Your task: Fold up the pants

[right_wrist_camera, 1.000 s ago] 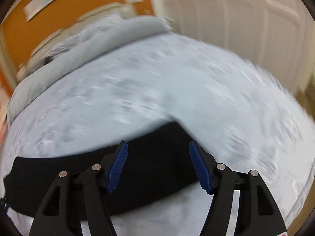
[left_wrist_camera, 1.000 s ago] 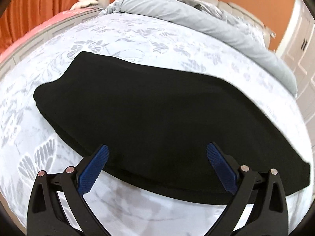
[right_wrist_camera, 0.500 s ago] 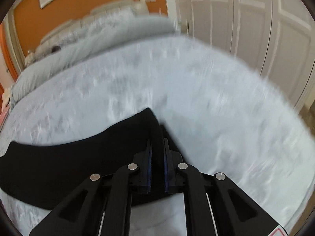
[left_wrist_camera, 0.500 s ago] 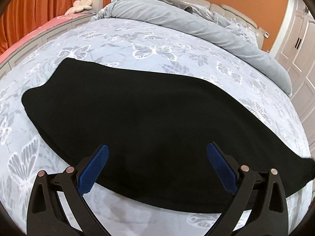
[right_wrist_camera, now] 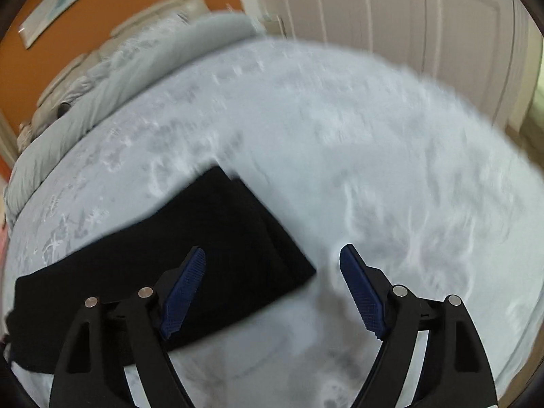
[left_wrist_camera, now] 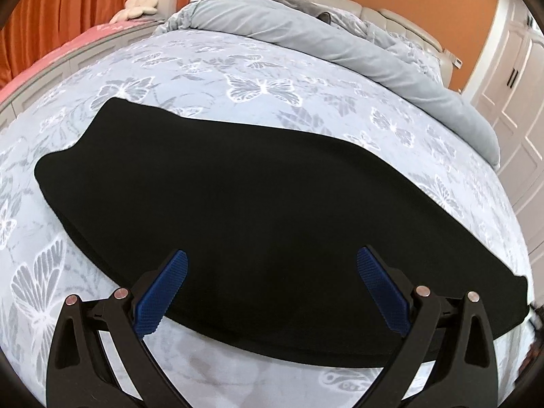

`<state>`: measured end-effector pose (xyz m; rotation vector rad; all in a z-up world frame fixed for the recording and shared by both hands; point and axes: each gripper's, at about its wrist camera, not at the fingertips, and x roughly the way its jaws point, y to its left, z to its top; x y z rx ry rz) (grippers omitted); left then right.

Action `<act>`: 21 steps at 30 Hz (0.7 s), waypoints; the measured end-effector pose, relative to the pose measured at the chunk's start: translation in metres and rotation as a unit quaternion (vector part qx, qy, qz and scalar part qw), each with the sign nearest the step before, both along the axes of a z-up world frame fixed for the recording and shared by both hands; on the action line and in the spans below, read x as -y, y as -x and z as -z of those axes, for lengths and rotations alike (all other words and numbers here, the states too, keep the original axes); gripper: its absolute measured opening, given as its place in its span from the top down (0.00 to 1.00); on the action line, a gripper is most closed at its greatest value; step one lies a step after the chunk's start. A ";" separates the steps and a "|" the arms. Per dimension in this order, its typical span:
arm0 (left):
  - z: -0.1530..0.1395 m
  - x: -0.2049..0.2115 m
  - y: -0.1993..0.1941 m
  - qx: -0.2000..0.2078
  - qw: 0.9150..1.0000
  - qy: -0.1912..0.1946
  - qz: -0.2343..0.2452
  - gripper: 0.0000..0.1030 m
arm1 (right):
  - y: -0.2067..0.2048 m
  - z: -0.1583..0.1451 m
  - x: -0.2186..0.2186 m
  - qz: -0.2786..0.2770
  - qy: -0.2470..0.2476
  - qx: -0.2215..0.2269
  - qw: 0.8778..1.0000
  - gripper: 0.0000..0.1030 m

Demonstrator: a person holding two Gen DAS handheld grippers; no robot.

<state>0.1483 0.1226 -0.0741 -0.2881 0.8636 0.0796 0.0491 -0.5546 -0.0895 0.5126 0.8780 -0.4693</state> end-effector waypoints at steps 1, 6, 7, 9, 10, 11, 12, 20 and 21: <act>0.000 -0.001 0.001 0.000 1.000 0.003 -0.001 0.05 | 0.000 0.013 0.004 0.007 -0.030 -0.006 1.000 0.21; -0.002 -0.006 0.004 0.000 1.000 0.007 -0.005 0.05 | -0.009 0.018 -0.004 0.004 -0.038 0.018 0.999 0.85; -0.002 -0.006 0.004 0.001 1.000 0.005 -0.007 0.05 | -0.010 0.019 -0.003 -0.002 -0.076 0.036 0.996 0.84; -0.004 -0.009 0.005 0.003 1.000 0.007 -0.009 0.05 | -0.011 0.007 -0.009 0.011 -0.091 0.063 0.994 0.84; -0.005 -0.012 0.006 0.002 1.000 0.009 -0.012 0.05 | -0.014 -0.003 -0.016 0.002 -0.086 0.075 0.994 0.84; -0.006 -0.015 0.007 0.002 1.000 0.013 -0.014 0.05 | -0.017 -0.014 -0.025 -0.010 -0.083 0.088 0.993 0.84; -0.007 -0.019 0.008 0.003 1.000 0.018 -0.016 0.05 | -0.020 -0.028 -0.038 -0.027 -0.084 0.107 0.990 0.84; -0.015 -0.048 0.013 0.005 0.999 0.029 -0.036 0.05 | -0.062 -0.097 -0.176 -0.190 -0.079 0.173 0.963 0.84; -0.015 -0.052 0.014 0.005 0.999 0.029 -0.038 0.05 | -0.069 -0.102 -0.200 -0.215 -0.071 0.173 0.959 0.84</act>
